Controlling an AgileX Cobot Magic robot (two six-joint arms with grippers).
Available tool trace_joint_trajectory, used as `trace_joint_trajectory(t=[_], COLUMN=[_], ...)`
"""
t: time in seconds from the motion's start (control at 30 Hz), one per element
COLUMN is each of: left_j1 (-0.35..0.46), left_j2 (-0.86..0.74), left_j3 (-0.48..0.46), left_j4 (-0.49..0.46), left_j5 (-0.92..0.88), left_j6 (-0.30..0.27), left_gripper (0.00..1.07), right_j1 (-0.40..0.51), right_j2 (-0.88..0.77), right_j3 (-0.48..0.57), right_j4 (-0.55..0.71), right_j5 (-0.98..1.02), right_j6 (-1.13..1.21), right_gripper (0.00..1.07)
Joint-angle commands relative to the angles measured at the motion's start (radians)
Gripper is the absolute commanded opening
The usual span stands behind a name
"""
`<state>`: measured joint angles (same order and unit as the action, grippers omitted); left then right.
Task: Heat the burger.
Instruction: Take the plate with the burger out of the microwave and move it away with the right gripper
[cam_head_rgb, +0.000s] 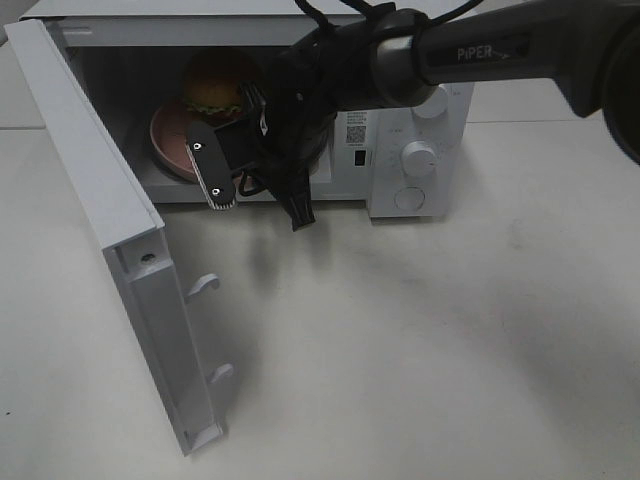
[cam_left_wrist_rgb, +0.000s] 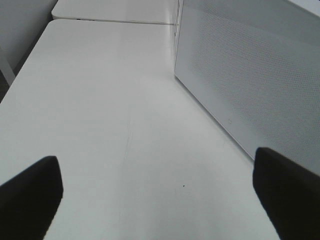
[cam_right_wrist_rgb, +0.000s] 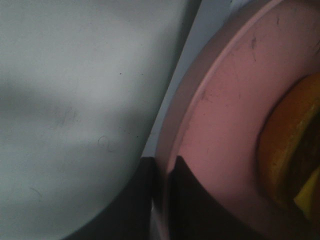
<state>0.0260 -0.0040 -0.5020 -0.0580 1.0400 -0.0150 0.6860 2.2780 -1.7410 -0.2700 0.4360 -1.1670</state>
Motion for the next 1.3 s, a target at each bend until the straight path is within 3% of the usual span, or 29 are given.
trace_joint_trajectory(t=[0.03,0.6,0.87,1.3], left_j1=[0.001,0.001,0.001,0.001], left_j2=[-0.021,-0.021,-0.021,-0.021], left_j3=[0.003,0.003,0.003,0.003], left_j4=[-0.001,-0.001,-0.001,-0.001], left_j5=[-0.004,-0.004,-0.004,-0.004], left_j6=[-0.005,-0.005,-0.005,-0.005], left_gripper=[0.98,0.98,0.98,0.98], right_j1=[0.003,0.001,0.001,0.001], right_j2=[-0.055,-0.231,-0.351,-0.51], right_j3=[0.058,0.309,0.5,0.697], right_j4=[0.0,-0.009,-0.04,-0.039], right_j5=[-0.072,-0.293,-0.373,-0.467], right_j6=[-0.023,-0.044,-0.054,-0.067], right_gripper=[0.0,0.0,0.0,0.0])
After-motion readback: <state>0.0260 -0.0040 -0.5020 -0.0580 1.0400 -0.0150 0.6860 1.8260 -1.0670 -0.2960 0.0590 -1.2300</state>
